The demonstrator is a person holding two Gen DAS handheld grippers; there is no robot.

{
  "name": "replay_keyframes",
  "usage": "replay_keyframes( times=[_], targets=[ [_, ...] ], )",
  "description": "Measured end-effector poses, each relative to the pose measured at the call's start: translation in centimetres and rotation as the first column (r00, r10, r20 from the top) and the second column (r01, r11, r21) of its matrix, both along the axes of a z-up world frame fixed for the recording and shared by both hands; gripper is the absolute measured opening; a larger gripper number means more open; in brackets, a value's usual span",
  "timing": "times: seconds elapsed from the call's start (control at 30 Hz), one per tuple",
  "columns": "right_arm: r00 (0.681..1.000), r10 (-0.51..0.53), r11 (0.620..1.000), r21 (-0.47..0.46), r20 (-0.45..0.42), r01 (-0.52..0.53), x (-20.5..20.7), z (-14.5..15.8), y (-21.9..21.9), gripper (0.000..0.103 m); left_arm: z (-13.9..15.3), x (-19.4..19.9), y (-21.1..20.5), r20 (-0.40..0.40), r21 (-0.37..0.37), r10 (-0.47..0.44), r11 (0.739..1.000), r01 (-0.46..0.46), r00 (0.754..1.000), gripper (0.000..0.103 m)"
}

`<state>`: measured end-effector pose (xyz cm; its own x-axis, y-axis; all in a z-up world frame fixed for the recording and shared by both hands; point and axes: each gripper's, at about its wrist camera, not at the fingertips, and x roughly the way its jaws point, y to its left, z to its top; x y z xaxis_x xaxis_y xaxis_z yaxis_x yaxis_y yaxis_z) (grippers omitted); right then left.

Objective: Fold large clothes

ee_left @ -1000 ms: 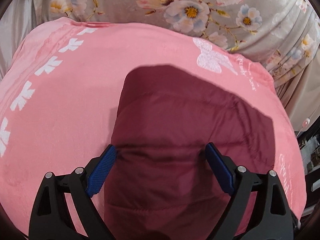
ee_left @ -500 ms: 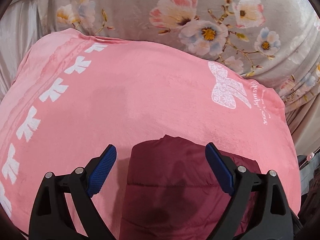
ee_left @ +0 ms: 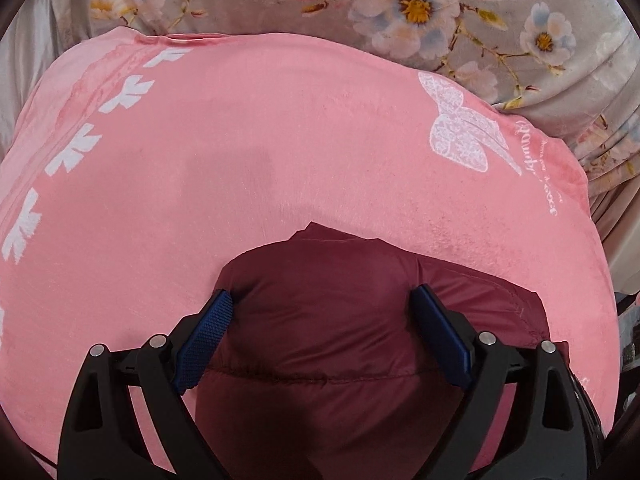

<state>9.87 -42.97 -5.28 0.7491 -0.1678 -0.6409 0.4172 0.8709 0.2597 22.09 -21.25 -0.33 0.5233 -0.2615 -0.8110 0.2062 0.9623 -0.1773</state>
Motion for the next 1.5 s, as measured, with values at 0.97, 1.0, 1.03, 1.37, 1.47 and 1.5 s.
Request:
replay_keyframes(
  times=[0.97, 1.0, 1.03, 1.37, 1.47, 1.5],
  targets=[
    [0.998, 0.067, 0.994, 0.09, 0.001, -0.066, -0.6, -2.7, -1.2, 0.009, -3.0, -0.9, -2.4, 0.098, 0.148, -0.01, 0.989, -0.005, 0.995, 0.098],
    [0.997, 0.071, 0.995, 0.076, 0.015, -0.072, -2.5, -1.5, -0.8, 0.016, -2.4, -1.5, -1.6, 0.087, 0.117, -0.024, 0.993, 0.013, 0.996, 0.098],
    [0.996, 0.079, 0.995, 0.065, 0.03, -0.081, -3.9, -0.7, -0.4, 0.02, -1.6, -2.4, -0.5, 0.082, 0.073, -0.024, 0.997, 0.018, 0.996, 0.098],
    [0.986, 0.167, 0.982, 0.095, -0.007, -0.166, -16.3, -2.1, 2.7, 0.07, -1.1, -12.5, 6.4, -0.012, -0.036, -0.109, 0.993, 0.109, 0.994, 0.098],
    [0.987, 0.162, 0.948, 0.276, 0.017, -0.161, -16.2, -4.1, 1.8, 0.07, -3.1, -12.7, 8.5, -0.11, -0.147, -0.08, 0.987, 0.064, 0.991, 0.098],
    [0.986, 0.158, 0.931, 0.326, 0.043, -0.164, -16.2, -4.6, 1.7, 0.07, -3.8, -12.5, 9.2, -0.143, -0.173, -0.066, 0.984, 0.04, 0.988, 0.098]
  ],
)
